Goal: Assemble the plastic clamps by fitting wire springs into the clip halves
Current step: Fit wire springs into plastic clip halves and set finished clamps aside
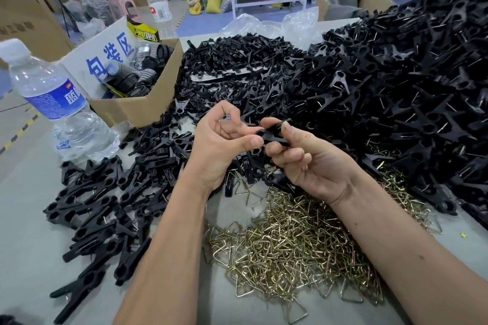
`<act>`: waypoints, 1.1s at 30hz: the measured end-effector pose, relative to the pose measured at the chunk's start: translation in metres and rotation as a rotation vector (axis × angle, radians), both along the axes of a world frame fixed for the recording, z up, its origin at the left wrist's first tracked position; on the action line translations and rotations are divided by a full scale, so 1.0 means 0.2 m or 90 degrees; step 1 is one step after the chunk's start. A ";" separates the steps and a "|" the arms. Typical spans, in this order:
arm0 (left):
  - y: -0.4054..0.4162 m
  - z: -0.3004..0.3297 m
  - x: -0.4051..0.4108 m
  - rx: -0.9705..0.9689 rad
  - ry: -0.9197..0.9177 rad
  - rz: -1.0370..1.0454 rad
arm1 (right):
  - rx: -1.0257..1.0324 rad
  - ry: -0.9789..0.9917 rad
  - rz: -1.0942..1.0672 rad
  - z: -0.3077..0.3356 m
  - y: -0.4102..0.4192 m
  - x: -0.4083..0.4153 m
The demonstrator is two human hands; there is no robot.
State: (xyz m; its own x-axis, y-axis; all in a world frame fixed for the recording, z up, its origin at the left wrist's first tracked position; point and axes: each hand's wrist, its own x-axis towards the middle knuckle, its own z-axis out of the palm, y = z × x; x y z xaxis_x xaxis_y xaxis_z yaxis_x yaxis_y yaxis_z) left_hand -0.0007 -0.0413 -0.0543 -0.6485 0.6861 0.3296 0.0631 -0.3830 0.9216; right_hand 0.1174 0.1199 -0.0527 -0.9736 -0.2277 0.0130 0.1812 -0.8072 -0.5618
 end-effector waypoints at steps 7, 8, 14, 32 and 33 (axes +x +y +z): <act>-0.02 0.01 0.00 -0.043 0.011 0.041 | 0.094 0.001 -0.074 0.01 0.02 0.01; -0.03 0.02 -0.01 -0.053 0.010 0.038 | 0.140 0.005 -0.108 0.03 0.03 0.01; -0.02 0.01 -0.06 -0.237 0.085 0.277 | 0.508 -0.016 -0.469 0.27 0.23 -0.09; -0.25 0.11 -0.54 -0.947 0.192 0.575 | 1.502 0.208 0.008 0.22 -0.30 -1.02; -0.24 0.11 -0.54 -0.940 0.190 0.575 | 1.511 0.212 0.029 0.21 -0.30 -1.05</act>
State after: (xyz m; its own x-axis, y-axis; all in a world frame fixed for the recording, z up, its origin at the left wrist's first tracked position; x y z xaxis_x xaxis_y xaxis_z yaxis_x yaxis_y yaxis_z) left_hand -0.1088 -0.0891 -0.0330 -0.9998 -0.0142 -0.0130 -0.0179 0.9359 0.3519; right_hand -0.0927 0.0590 -0.0116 -0.9902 -0.0942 -0.1029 -0.0789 0.9864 -0.1440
